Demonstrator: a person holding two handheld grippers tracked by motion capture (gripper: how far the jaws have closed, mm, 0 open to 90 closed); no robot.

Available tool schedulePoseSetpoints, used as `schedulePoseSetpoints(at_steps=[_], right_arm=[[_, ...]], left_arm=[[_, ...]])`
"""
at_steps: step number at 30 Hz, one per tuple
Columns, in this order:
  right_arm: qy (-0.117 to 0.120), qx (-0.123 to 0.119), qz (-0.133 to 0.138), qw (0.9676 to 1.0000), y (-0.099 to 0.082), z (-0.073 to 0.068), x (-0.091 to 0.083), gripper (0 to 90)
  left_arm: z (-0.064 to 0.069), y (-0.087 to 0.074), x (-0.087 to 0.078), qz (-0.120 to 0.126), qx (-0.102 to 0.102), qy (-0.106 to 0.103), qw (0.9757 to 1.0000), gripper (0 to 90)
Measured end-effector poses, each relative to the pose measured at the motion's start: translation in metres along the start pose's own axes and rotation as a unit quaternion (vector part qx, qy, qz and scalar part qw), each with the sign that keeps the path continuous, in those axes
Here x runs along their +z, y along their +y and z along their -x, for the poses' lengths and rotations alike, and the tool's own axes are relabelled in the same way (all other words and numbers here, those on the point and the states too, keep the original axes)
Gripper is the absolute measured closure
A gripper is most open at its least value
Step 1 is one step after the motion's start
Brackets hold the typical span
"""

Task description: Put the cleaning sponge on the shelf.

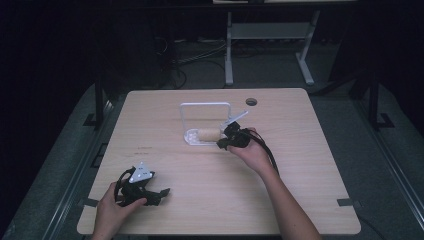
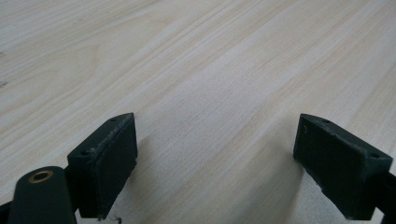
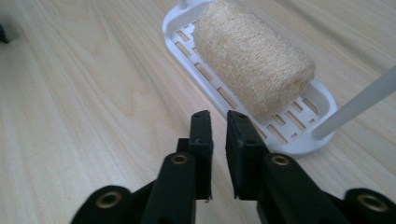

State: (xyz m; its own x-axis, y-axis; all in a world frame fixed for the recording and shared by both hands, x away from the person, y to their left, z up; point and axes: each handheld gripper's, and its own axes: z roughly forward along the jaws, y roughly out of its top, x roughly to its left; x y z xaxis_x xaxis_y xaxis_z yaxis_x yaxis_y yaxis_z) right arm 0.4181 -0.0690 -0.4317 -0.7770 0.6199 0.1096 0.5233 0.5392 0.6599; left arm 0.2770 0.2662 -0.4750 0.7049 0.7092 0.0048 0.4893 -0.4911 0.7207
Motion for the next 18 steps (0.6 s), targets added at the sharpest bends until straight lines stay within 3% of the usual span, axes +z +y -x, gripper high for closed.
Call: schedulePoseSetpoints(at_steps=[9,18], right_arm=[[-0.007,-0.006,0.007,0.9999,-0.013,-0.008,-0.017,64.4],[-0.028,0.007,0.016,0.9994,-0.035,-0.006,-0.034,48.1]], left_arm=[[0.000,0.000,0.000,0.000,0.000,0.000,1.0000,13.1],[0.000,0.000,0.000,0.000,0.000,0.000,1.0000,13.1]])
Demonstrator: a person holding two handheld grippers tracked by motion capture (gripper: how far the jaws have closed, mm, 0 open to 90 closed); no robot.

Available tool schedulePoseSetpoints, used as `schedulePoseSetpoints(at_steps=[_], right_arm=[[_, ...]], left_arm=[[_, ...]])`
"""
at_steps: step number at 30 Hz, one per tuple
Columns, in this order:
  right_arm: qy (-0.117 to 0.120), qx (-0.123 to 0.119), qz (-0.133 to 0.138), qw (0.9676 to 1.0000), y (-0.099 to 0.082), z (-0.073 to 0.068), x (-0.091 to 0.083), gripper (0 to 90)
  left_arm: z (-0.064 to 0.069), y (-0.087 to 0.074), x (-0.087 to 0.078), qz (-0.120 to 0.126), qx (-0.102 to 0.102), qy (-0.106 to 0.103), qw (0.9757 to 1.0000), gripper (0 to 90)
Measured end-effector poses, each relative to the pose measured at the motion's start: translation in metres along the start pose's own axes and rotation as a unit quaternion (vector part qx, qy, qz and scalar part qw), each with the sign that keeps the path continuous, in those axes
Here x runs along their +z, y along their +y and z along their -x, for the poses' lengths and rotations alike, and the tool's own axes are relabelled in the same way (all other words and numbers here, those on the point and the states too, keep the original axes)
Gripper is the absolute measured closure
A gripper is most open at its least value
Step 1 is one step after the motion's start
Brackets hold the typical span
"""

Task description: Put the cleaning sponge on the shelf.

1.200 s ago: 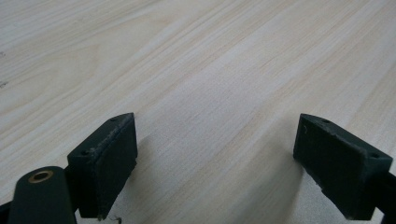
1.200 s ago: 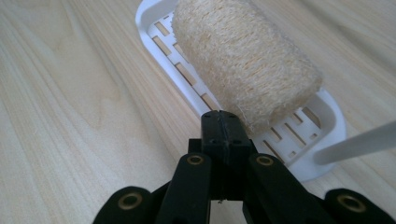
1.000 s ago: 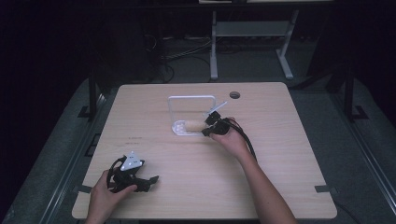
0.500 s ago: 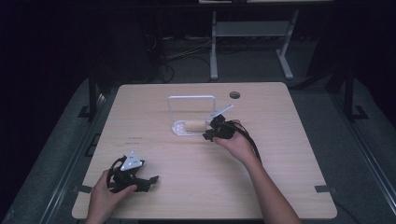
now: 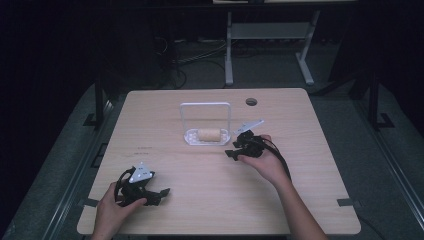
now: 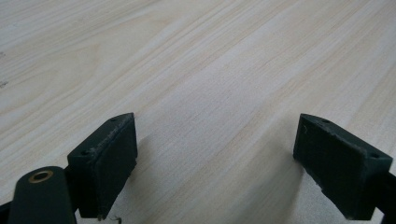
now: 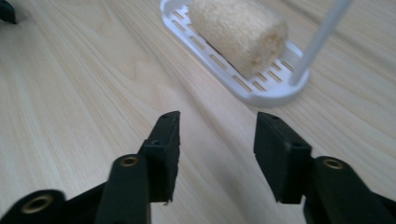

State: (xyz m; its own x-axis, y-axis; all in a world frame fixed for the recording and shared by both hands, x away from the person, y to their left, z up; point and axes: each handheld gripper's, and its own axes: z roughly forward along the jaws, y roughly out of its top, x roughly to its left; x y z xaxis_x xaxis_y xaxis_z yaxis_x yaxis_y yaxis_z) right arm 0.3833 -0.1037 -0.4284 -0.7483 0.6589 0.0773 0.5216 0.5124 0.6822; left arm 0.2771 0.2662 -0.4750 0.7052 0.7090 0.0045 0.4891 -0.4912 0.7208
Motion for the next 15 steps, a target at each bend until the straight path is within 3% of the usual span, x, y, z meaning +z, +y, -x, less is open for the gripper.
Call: schedulePoseSetpoints(at_steps=[7,15], right_arm=[[-0.022,0.008,0.012,0.9997,-0.019,0.002,-0.014,34.9],[-0.030,0.018,0.024,0.9991,-0.040,0.002,-0.031,28.4]], left_arm=[[0.000,0.000,0.000,0.001,-0.001,0.000,1.0000,13.1],[0.000,0.000,0.000,0.000,0.002,0.000,1.0000,13.1]])
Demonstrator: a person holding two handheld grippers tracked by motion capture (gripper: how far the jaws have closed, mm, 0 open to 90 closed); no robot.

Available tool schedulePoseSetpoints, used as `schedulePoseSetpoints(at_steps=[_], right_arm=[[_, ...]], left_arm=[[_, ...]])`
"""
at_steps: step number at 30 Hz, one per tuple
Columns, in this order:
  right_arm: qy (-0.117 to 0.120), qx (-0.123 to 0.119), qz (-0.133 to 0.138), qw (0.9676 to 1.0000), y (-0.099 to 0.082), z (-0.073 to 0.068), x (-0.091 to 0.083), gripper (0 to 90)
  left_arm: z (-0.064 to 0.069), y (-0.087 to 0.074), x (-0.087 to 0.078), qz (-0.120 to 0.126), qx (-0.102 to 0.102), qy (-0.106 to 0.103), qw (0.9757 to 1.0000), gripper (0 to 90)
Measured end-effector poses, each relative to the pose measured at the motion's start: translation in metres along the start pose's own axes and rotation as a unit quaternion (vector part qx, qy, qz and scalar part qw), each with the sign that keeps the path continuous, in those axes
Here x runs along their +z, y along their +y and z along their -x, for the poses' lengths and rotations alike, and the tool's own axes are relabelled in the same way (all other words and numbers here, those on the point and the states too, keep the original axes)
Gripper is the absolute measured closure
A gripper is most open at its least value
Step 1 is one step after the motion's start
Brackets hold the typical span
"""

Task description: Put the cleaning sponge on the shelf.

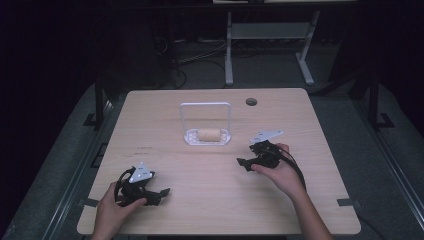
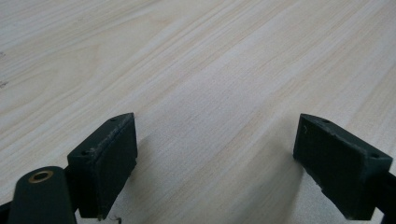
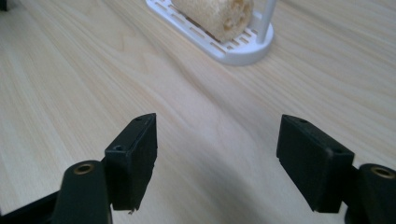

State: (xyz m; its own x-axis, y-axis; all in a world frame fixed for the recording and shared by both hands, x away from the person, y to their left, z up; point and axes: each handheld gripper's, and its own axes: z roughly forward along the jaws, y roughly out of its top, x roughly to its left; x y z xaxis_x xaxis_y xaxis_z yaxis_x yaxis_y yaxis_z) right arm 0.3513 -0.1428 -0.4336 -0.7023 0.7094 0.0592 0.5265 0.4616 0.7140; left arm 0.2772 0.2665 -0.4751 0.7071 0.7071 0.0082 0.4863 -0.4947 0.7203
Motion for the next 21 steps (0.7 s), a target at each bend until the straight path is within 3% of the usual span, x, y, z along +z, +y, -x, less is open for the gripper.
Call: schedulePoseSetpoints(at_steps=[11,21], right_arm=[[-0.006,0.012,0.008,0.9999,-0.034,-0.003,-0.016,23.9],[-0.017,0.023,-0.001,0.9996,-0.059,-0.006,-0.024,18.6]], left_arm=[[0.000,0.000,0.000,0.000,0.000,0.000,1.0000,13.1],[0.000,0.000,0.000,0.000,0.000,0.000,1.0000,13.1]])
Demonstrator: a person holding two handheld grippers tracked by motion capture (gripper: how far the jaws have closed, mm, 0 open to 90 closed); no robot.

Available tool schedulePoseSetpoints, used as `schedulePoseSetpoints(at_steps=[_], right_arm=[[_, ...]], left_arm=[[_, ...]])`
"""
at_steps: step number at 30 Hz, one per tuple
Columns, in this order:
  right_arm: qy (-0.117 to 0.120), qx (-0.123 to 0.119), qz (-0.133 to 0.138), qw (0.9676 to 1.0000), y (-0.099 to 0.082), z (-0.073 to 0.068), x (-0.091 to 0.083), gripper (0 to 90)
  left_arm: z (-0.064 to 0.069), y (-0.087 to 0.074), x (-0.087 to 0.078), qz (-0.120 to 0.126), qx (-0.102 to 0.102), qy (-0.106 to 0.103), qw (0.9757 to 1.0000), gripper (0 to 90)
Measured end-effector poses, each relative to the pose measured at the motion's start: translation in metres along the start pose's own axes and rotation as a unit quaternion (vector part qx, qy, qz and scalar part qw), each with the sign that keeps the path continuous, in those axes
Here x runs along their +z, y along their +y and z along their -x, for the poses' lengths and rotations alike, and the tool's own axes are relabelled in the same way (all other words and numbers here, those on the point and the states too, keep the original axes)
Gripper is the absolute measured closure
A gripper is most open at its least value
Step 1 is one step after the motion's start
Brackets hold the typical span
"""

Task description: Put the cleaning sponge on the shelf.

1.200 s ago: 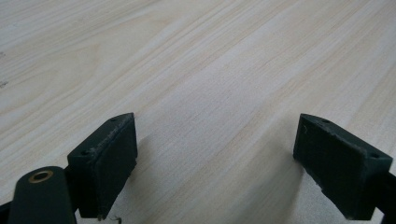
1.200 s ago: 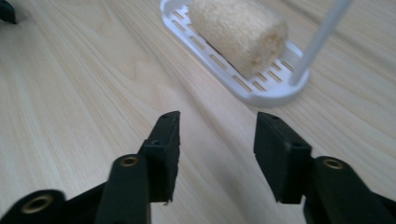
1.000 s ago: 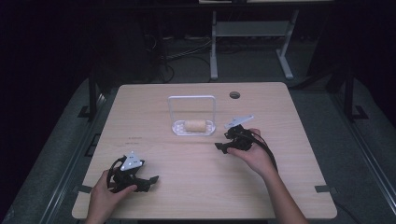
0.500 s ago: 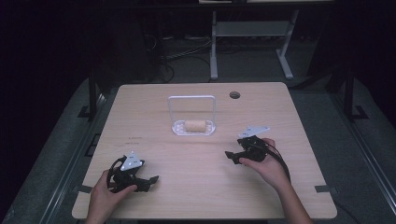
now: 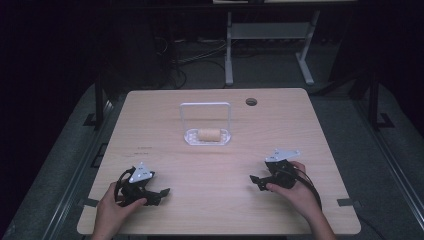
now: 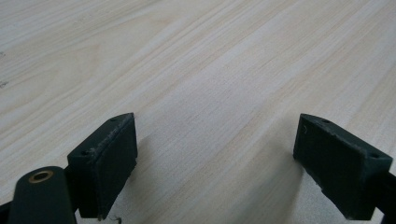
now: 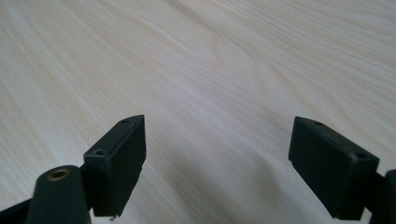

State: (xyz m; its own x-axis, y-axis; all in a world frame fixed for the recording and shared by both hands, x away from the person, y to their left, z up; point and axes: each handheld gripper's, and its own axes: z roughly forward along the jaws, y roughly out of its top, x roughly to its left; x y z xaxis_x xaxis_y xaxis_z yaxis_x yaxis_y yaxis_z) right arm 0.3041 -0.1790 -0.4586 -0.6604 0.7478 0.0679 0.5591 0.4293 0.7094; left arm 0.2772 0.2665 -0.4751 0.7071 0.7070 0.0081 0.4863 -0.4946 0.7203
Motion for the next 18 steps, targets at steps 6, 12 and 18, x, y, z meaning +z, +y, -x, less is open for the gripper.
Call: schedulePoseSetpoints(at_steps=[6,12,18], right_arm=[[-0.006,0.003,0.001,1.0000,-0.011,-0.003,-0.007,17.1],[-0.016,0.009,0.002,0.9998,-0.023,-0.003,-0.015,16.7],[-0.023,0.017,0.003,0.9996,-0.034,-0.002,-0.019,16.1]], left_arm=[[0.000,0.000,0.000,0.000,0.000,0.000,1.0000,13.1],[0.000,0.000,0.000,0.000,0.000,0.000,1.0000,13.1],[0.000,0.000,0.000,0.000,0.000,0.000,1.0000,13.1]])
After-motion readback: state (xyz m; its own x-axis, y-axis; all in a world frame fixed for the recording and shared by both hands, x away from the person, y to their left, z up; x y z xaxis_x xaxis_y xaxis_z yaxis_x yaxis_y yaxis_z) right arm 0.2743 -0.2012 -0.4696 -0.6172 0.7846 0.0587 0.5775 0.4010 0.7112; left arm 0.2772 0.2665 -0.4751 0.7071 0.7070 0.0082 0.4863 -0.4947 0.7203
